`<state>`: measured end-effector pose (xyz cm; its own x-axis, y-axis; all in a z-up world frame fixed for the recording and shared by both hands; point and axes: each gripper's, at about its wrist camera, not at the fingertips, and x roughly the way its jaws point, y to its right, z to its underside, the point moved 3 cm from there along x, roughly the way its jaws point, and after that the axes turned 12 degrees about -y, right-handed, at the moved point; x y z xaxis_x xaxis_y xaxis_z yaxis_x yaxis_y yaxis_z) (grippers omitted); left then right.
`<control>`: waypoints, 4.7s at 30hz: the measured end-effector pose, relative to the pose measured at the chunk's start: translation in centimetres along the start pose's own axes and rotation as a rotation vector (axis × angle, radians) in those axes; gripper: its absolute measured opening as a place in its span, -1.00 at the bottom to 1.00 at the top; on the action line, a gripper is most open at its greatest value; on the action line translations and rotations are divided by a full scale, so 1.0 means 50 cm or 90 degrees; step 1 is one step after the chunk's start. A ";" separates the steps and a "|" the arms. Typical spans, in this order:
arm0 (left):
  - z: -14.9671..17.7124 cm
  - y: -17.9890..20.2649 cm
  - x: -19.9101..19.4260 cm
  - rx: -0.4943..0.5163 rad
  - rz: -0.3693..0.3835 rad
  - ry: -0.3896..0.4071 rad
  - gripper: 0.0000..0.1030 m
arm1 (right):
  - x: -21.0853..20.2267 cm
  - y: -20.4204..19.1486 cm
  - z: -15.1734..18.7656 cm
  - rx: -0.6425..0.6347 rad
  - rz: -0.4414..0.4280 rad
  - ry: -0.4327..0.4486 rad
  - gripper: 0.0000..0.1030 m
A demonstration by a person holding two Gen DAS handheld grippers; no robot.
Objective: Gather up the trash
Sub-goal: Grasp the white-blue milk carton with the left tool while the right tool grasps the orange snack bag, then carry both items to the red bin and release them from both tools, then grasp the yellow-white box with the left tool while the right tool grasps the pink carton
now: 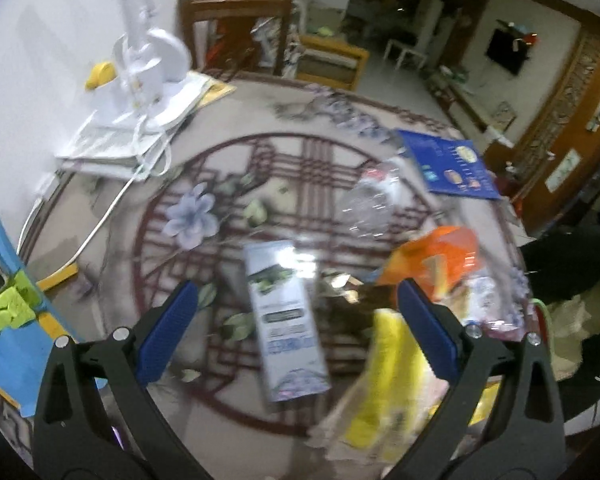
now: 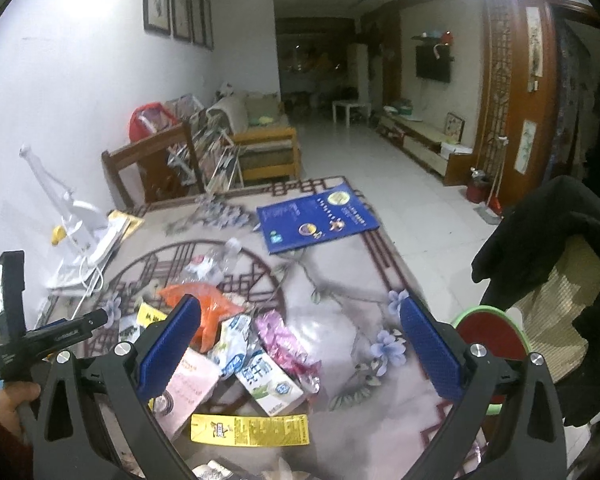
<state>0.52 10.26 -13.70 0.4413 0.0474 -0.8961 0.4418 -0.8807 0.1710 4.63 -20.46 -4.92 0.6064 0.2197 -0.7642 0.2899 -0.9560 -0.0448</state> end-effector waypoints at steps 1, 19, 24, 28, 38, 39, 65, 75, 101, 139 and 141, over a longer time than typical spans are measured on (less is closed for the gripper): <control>-0.001 -0.007 0.007 -0.005 -0.004 -0.003 0.90 | 0.004 -0.004 -0.002 -0.005 -0.001 -0.005 0.87; -0.017 -0.011 0.198 -0.009 -0.039 -0.145 0.87 | 0.108 -0.093 -0.005 -0.081 -0.094 -0.100 0.87; -0.020 -0.013 0.226 -0.032 0.009 -0.168 0.60 | 0.172 -0.096 -0.042 -0.054 -0.172 -0.133 0.87; -0.019 -0.017 0.240 -0.037 0.009 -0.177 -0.01 | 0.253 -0.114 -0.075 -0.090 -0.194 -0.171 0.82; -0.047 -0.036 0.189 -0.048 -0.008 -0.109 -0.05 | 0.422 -0.176 -0.095 -0.198 -0.240 -0.279 0.84; -0.052 -0.037 0.183 -0.050 -0.011 -0.102 -0.05 | 0.433 -0.183 -0.093 -0.209 -0.242 -0.286 0.83; -0.113 0.032 -0.014 -0.003 -0.014 0.064 -0.07 | 0.194 -0.131 -0.168 -0.120 -0.292 -0.061 -0.51; -0.059 0.159 -0.047 0.080 0.051 0.061 -0.07 | 0.075 -0.023 -0.095 -0.041 -0.233 -0.019 -0.50; 0.091 0.560 -0.015 0.244 0.161 -0.005 -0.07 | -0.014 0.440 0.093 0.187 -0.063 -0.019 -0.50; 0.213 1.063 0.101 0.459 0.301 -0.083 0.54 | -0.025 0.795 0.200 0.358 0.143 -0.047 0.40; 0.197 1.025 0.082 0.432 0.293 -0.075 0.53 | -0.022 0.781 0.193 0.346 0.136 -0.045 0.40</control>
<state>17.30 -39.35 -12.66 0.3619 -0.4032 -0.8405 -0.3468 -0.8951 0.2801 8.13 -59.90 -12.02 0.5541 0.0160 -0.8323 -0.2649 -0.9444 -0.1946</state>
